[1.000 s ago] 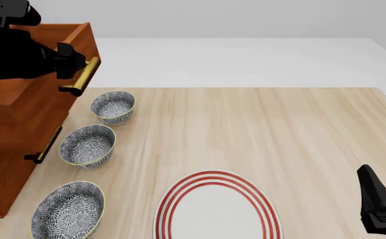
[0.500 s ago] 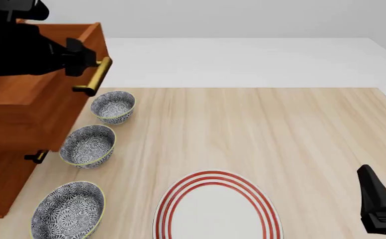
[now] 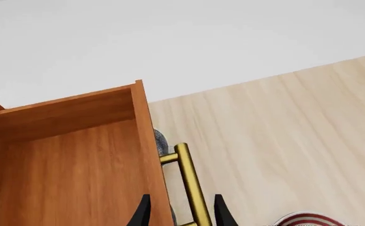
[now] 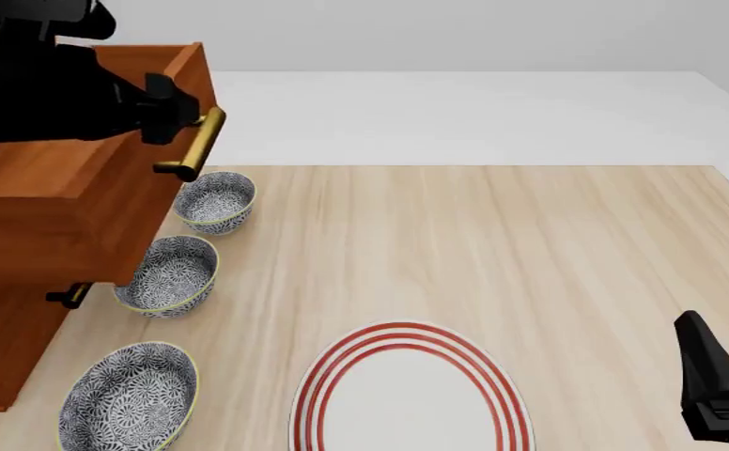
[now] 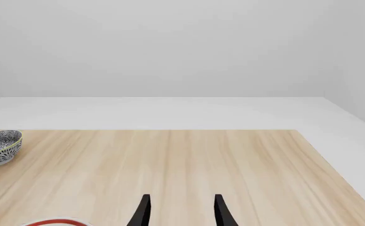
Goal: Open the top drawer of the cabinet.
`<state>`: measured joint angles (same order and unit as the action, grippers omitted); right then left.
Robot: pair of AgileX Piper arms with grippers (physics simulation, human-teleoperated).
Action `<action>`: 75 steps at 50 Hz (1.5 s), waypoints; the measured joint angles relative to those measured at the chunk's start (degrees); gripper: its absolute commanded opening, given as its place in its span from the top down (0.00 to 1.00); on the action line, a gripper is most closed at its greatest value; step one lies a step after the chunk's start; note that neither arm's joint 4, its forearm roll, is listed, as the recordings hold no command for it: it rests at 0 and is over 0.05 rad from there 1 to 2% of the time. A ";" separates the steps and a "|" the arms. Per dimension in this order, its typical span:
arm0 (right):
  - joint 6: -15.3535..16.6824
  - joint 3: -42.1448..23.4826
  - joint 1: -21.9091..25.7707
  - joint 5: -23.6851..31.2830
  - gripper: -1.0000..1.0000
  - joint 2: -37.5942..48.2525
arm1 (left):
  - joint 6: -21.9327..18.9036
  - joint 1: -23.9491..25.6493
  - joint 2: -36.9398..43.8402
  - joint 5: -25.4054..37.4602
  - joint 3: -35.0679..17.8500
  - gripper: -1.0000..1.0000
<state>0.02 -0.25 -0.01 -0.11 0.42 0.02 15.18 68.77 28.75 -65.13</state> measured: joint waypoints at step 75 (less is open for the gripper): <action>0.00 0.00 0.00 0.00 0.00 0.00 | 7.63 3.45 -0.47 -1.16 1.78 0.00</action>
<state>0.02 -0.25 -0.01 -0.11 0.42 7.65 18.63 68.30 27.59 -63.35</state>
